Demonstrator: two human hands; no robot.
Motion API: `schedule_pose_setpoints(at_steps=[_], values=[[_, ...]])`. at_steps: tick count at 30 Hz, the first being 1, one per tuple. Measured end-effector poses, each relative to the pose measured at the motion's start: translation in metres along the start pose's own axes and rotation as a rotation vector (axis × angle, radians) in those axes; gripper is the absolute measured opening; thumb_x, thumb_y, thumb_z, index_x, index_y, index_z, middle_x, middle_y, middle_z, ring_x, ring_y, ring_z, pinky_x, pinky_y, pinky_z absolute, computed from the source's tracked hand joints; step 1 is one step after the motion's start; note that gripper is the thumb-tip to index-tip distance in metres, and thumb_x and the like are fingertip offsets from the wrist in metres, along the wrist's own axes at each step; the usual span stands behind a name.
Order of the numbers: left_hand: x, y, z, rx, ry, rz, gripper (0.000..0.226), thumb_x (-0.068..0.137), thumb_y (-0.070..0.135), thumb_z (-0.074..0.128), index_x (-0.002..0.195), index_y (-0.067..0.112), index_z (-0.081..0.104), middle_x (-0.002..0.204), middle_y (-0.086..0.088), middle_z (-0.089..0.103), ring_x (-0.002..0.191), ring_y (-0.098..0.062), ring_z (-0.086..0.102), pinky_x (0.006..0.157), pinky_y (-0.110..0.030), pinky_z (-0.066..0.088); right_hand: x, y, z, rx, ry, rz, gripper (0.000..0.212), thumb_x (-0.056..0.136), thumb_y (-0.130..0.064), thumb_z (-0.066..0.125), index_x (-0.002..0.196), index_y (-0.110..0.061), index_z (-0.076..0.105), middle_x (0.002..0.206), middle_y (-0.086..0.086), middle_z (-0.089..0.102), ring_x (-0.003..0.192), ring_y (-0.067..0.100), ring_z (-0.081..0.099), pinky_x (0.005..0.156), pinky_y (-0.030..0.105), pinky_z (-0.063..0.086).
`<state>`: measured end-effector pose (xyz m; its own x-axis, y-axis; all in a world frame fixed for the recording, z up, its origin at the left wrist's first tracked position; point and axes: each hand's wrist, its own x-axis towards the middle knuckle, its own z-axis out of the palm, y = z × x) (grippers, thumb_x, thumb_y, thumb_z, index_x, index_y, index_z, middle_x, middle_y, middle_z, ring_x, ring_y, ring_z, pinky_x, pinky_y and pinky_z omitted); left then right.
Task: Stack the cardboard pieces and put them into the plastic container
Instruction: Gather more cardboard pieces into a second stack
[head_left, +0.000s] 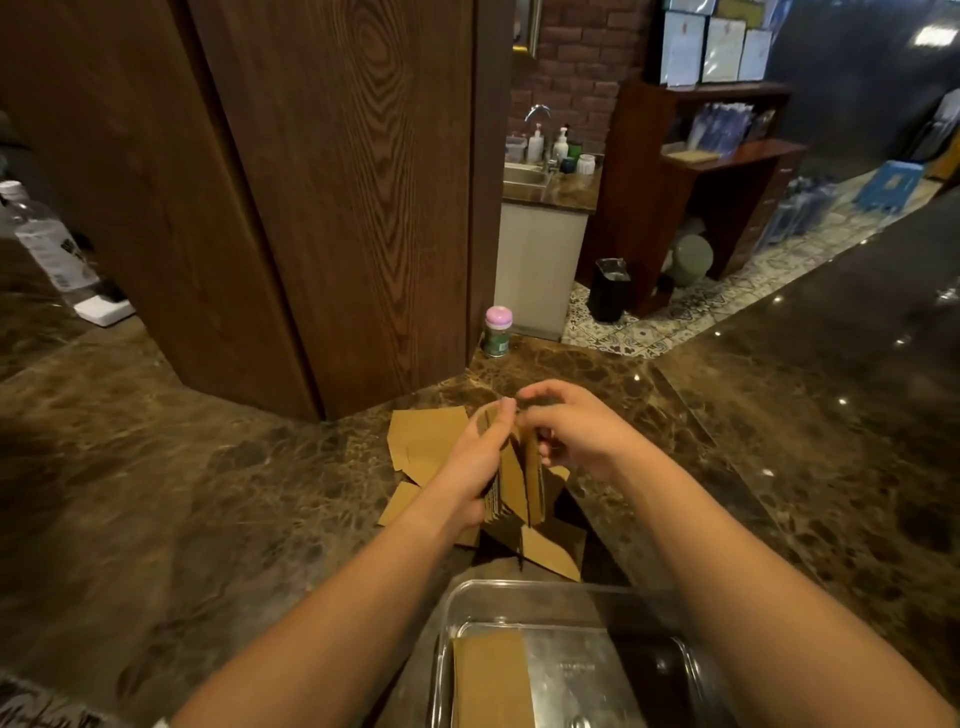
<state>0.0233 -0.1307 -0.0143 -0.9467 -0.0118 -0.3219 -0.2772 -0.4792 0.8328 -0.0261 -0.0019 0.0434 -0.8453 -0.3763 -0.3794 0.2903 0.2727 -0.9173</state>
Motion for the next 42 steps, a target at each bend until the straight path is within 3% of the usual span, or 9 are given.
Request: schedule_pose_setpoints(at_steps=[7, 11, 14, 18, 23, 28, 31, 36, 42], values=[[-0.014, -0.001, -0.033, -0.191, -0.036, -0.101, 0.049, 0.078, 0.037, 0.075, 0.118, 0.011, 0.067, 0.084, -0.01, 0.064, 0.066, -0.022, 0.064, 0.058, -0.036, 0.058, 0.013, 0.007, 0.03, 0.276, 0.001, -0.004, 0.026, 0.102, -0.032, 0.057, 0.118, -0.012, 0.059, 0.091, 0.01, 0.066, 0.063, 0.017, 0.061, 0.057, 0.03, 0.052], [-0.013, 0.003, -0.084, -0.34, 0.061, -0.098, 0.034, 0.078, 0.047, 0.067, 0.072, 0.017, 0.083, 0.076, -0.012, 0.074, 0.061, -0.021, 0.069, 0.06, -0.036, 0.059, 0.031, 0.03, 0.027, -0.583, 0.059, -0.086, 0.043, 0.094, -0.028, 0.068, 0.135, -0.022, 0.056, 0.133, 0.005, 0.062, 0.11, 0.019, 0.062, 0.088, 0.032, 0.049], [-0.014, 0.007, -0.108, -0.435, 0.142, -0.059, 0.033, 0.081, 0.052, 0.068, 0.089, 0.022, 0.078, 0.08, -0.013, 0.074, 0.064, -0.023, 0.07, 0.058, -0.038, 0.06, 0.035, 0.054, 0.04, -1.013, -0.09, -0.037, 0.087, 0.081, -0.053, 0.076, 0.153, -0.024, 0.037, 0.153, 0.005, 0.045, 0.139, 0.027, 0.04, 0.109, 0.039, 0.037], [-0.013, 0.012, -0.117, -0.42, 0.186, -0.054, 0.043, 0.082, 0.056, 0.067, 0.065, 0.019, 0.081, 0.073, -0.011, 0.074, 0.061, -0.022, 0.07, 0.056, -0.037, 0.058, 0.042, 0.065, 0.05, -1.295, 0.029, -0.11, 0.087, 0.078, -0.06, 0.074, 0.149, -0.023, 0.04, 0.144, 0.008, 0.051, 0.133, 0.033, 0.04, 0.105, 0.049, 0.044], [-0.01, 0.011, -0.112, -0.403, 0.169, -0.061, 0.05, 0.088, 0.056, 0.062, 0.058, 0.02, 0.08, 0.07, -0.009, 0.075, 0.062, -0.021, 0.071, 0.063, -0.038, 0.056, 0.029, 0.053, 0.038, -1.457, -0.11, -0.162, 0.059, 0.081, -0.069, 0.062, 0.117, -0.023, 0.066, 0.102, 0.001, 0.067, 0.093, 0.021, 0.061, 0.075, 0.036, 0.054], [-0.014, 0.012, -0.086, -0.435, 0.144, -0.075, 0.044, 0.085, 0.058, 0.063, 0.084, 0.018, 0.081, 0.079, -0.011, 0.072, 0.066, -0.022, 0.069, 0.063, -0.037, 0.057, 0.012, 0.043, 0.01, -1.209, 0.033, -0.253, 0.037, 0.105, -0.038, 0.042, 0.086, -0.016, 0.065, 0.077, -0.002, 0.062, 0.073, 0.019, 0.061, 0.063, 0.032, 0.048], [-0.015, 0.013, -0.068, -0.463, 0.122, -0.034, 0.047, 0.085, 0.06, 0.06, 0.119, 0.028, 0.06, 0.093, -0.012, 0.068, 0.071, -0.024, 0.068, 0.064, -0.039, 0.057, 0.004, 0.032, -0.003, -0.675, 0.202, -0.166, 0.033, 0.105, -0.033, 0.048, 0.087, -0.015, 0.068, 0.076, -0.001, 0.064, 0.07, 0.016, 0.059, 0.056, 0.028, 0.043], [-0.019, 0.009, -0.044, -0.427, 0.022, -0.041, 0.048, 0.09, 0.059, 0.055, 0.127, 0.029, 0.058, 0.102, -0.014, 0.074, 0.081, -0.028, 0.072, 0.067, -0.043, 0.059, -0.014, 0.017, 0.0, -0.022, 0.1, -0.043, 0.027, 0.106, -0.025, 0.05, 0.102, -0.01, 0.072, 0.081, 0.004, 0.074, 0.061, 0.013, 0.071, 0.045, 0.022, 0.049], [-0.025, 0.006, -0.027, -0.361, -0.07, -0.104, 0.059, 0.088, 0.062, 0.054, 0.123, 0.018, 0.07, 0.121, -0.022, 0.07, 0.107, -0.039, 0.069, 0.084, -0.053, 0.059, -0.02, 0.02, 0.017, -0.12, 0.058, -0.159, 0.024, 0.101, -0.026, 0.06, 0.09, -0.012, 0.075, 0.06, -0.007, 0.068, 0.053, 0.004, 0.061, 0.049, 0.019, 0.047]])
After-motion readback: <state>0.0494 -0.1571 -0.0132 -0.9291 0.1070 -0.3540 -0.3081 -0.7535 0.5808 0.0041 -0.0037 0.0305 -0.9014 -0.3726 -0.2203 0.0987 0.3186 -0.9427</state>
